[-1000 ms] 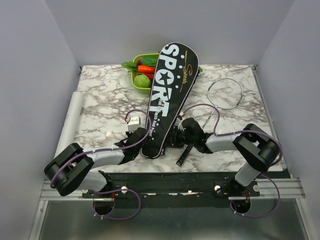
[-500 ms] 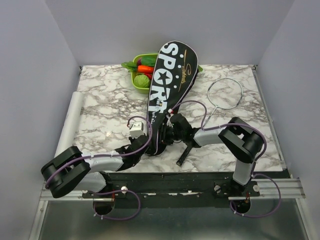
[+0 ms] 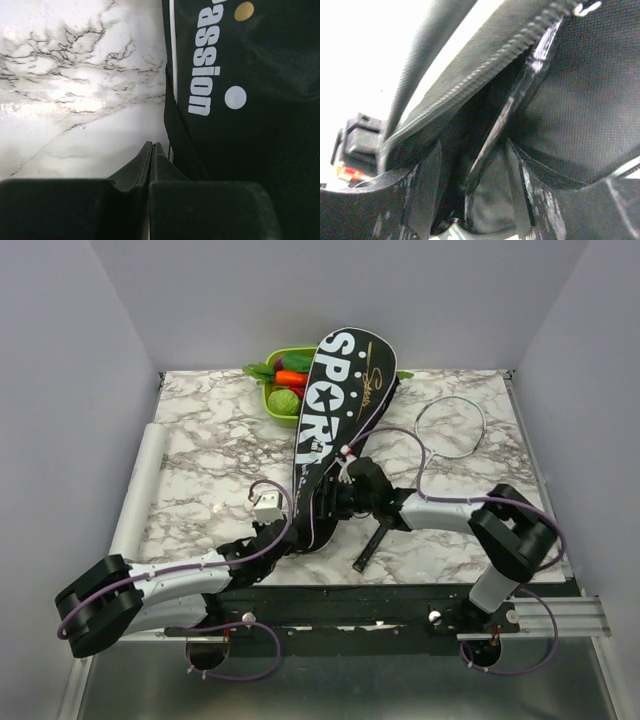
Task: Pack up the badminton gear
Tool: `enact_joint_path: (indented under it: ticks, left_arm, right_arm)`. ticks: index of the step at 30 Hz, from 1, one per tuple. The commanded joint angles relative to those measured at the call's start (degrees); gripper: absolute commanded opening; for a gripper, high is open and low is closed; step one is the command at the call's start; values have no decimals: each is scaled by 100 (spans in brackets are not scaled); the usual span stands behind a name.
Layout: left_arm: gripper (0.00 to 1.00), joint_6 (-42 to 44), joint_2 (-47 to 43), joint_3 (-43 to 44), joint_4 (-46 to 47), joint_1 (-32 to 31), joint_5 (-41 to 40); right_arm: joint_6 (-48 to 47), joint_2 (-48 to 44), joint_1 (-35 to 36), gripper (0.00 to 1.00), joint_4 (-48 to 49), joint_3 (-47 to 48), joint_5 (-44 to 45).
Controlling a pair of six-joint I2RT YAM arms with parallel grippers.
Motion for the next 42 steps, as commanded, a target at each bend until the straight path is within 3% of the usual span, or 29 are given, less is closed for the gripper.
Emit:
enact_joint_path:
  ticks: [1, 6, 10, 18, 26, 33, 42]
  left_arm:
    - [6, -87, -616, -82, -712, -11, -181]
    - [6, -25, -1127, -47, -1169, 41, -295]
    - [5, -52, -1548, -65, -1327, 50, -269]
    - [9, 387, -1831, 286, -1494, -29, 170]
    - [27, 1125, -1384, 1033, -1662, -90, 434]
    - [52, 1741, -593, 1604, -1512, -99, 672]
    - [65, 1829, -100, 1956, -1477, -108, 698]
  right_arm:
    - [-222, -866, 7, 65, -790, -285, 617]
    - [-195, -1674, 7, 67, -2204, -540, 1267]
    - [103, -2192, 7, 68, -3496, -628, 2652]
    - [709, -2370, -133, 79, -5659, -101, 4528]
    - [490, -2011, -1267, 79, -5652, 109, 4556]
    - [385, -1299, -1751, 79, -5459, 681, 4415]
    - [429, -113, -2050, 72, -5256, 1059, 3984]
